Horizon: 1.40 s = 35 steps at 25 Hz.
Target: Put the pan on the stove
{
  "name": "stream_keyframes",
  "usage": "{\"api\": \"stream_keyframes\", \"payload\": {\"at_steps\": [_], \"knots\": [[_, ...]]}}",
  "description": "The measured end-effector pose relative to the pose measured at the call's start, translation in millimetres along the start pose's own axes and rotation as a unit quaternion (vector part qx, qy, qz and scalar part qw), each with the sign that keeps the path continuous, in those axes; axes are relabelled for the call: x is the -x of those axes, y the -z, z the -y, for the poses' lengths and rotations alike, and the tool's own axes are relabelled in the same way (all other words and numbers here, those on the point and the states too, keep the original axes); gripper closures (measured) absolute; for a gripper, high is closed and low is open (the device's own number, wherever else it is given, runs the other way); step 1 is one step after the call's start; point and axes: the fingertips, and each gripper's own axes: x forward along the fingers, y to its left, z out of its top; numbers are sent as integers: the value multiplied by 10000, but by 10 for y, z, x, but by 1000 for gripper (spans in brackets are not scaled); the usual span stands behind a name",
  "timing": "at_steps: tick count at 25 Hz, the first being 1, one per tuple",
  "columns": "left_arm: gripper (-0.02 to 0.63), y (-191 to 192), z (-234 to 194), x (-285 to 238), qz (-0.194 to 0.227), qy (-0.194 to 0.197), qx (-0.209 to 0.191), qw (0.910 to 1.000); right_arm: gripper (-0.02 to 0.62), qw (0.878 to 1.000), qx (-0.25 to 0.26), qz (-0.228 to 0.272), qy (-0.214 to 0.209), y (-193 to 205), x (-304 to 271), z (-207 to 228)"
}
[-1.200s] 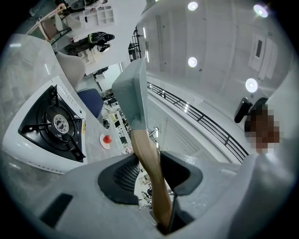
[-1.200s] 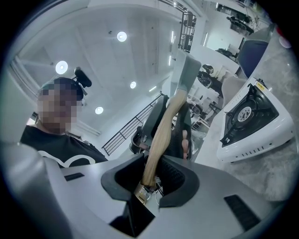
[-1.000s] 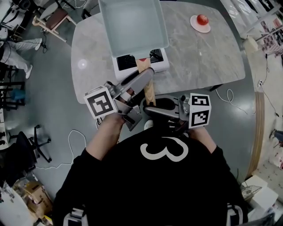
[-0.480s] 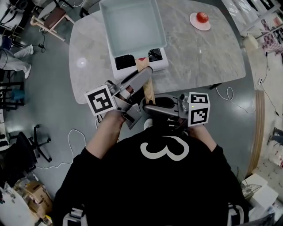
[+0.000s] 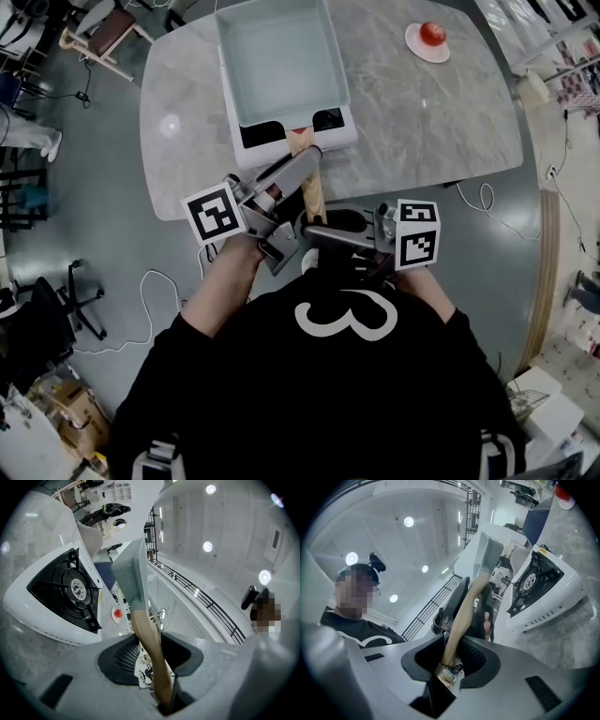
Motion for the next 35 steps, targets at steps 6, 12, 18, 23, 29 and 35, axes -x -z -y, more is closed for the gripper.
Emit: {"api": "stream_keyframes", "payload": {"at_steps": [6, 12, 18, 23, 29, 35], "knots": [[453, 60, -123, -3, 20, -99, 146, 9998, 509, 9999, -132, -19, 36, 56, 32, 79], [451, 79, -262, 0, 51, -189, 317, 9993, 508, 9996, -264, -45, 111, 79, 49, 175], [451, 94, -383, 19, 66, -264, 480, 9985, 506, 9990, -406, -41, 166, 112, 32, 255], [451, 93, -488, 16, 91, -307, 631, 9975, 505, 9984, -517, -46, 213, 113, 37, 328], [449, 113, -616, 8, 93, -387, 772, 9962, 503, 9974, -666, -37, 263, 130, 45, 417], [448, 81, -732, 12, 101, -455, 909, 9948, 501, 9962, -819, -38, 294, 109, 18, 502]]}}
